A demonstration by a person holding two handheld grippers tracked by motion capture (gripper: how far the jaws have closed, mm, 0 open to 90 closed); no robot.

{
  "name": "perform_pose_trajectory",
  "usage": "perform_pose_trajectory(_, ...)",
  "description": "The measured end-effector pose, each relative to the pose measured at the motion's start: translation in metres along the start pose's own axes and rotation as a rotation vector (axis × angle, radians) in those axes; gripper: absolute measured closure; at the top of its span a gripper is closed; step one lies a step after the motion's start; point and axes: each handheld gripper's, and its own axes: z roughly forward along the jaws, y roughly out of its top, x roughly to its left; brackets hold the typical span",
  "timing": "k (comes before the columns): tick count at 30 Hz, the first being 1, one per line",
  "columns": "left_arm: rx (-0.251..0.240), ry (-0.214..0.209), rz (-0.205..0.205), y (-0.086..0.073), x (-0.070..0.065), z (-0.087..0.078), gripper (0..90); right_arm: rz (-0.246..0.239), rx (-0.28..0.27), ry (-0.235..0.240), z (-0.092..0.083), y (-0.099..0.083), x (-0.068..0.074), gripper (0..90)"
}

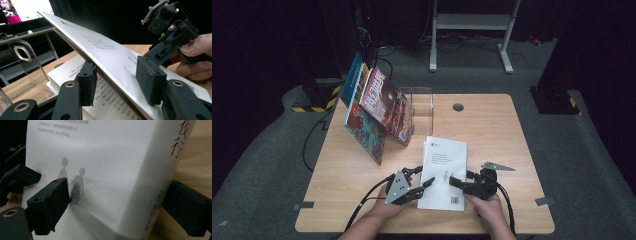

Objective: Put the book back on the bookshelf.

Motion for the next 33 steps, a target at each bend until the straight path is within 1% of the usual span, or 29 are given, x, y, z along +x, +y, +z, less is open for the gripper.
perform_pose_trajectory(2, 0.020, -0.010, -0.015, -0.001, 0.003, 0.001, 52.2, -0.017, 0.006, -0.023, -0.001, 0.001, 0.002, 11.3)
perform_pose_trajectory(5, 0.023, -0.012, -0.011, 0.000, 0.003, 0.001, 52.2, -0.029, 0.007, -0.041, -0.003, 0.001, 0.005, 12.1)
perform_pose_trajectory(10, 0.030, -0.013, -0.024, -0.001, 0.003, 0.002, 52.2, -0.052, 0.010, -0.063, -0.005, 0.001, 0.008, 13.1)
perform_pose_trajectory(15, 0.063, -0.010, -0.075, -0.003, 0.006, 0.004, 52.1, -0.063, 0.001, -0.091, -0.006, 0.000, 0.012, 16.2)
perform_pose_trajectory(16, 0.069, -0.010, -0.088, -0.003, 0.006, 0.005, 52.1, -0.073, -0.003, -0.098, -0.007, 0.000, 0.013, 17.2)
perform_pose_trajectory(19, 0.076, -0.005, -0.093, -0.003, 0.007, 0.005, 52.1, -0.106, -0.018, -0.123, -0.010, 0.000, 0.017, 19.3)
perform_pose_trajectory(20, 0.081, -0.002, -0.099, -0.002, 0.007, 0.006, 52.1, -0.126, -0.024, -0.131, -0.011, 0.000, 0.019, 20.0)
perform_pose_trajectory(21, 0.081, -0.002, -0.099, -0.002, 0.007, 0.006, 52.0, -0.126, -0.024, -0.131, -0.011, 0.000, 0.019, 20.0)
perform_pose_trajectory(22, 0.090, 0.007, -0.113, -0.003, 0.007, 0.006, 52.0, -0.158, -0.037, -0.153, -0.013, 0.001, 0.022, 22.7)
perform_pose_trajectory(24, 0.093, 0.016, -0.117, -0.002, 0.007, 0.006, 51.9, -0.171, -0.053, -0.165, -0.015, 0.001, 0.025, 25.3)
perform_pose_trajectory(26, 0.096, 0.030, -0.109, 0.000, 0.005, 0.006, 52.0, -0.191, -0.076, -0.172, -0.017, 0.002, 0.028, 27.2)
perform_pose_trajectory(28, 0.097, 0.035, -0.109, 0.000, 0.005, 0.006, 51.9, -0.198, -0.086, -0.175, -0.018, 0.002, 0.029, 28.0)
perform_pose_trajectory(29, 0.095, 0.042, -0.106, 0.000, 0.004, 0.006, 51.9, -0.204, -0.101, -0.176, -0.020, 0.002, 0.029, 29.5)
perform_pose_trajectory(33, 0.102, 0.054, -0.107, 0.001, 0.003, 0.006, 51.8, -0.219, -0.111, -0.182, -0.020, 0.002, 0.031, 29.8)
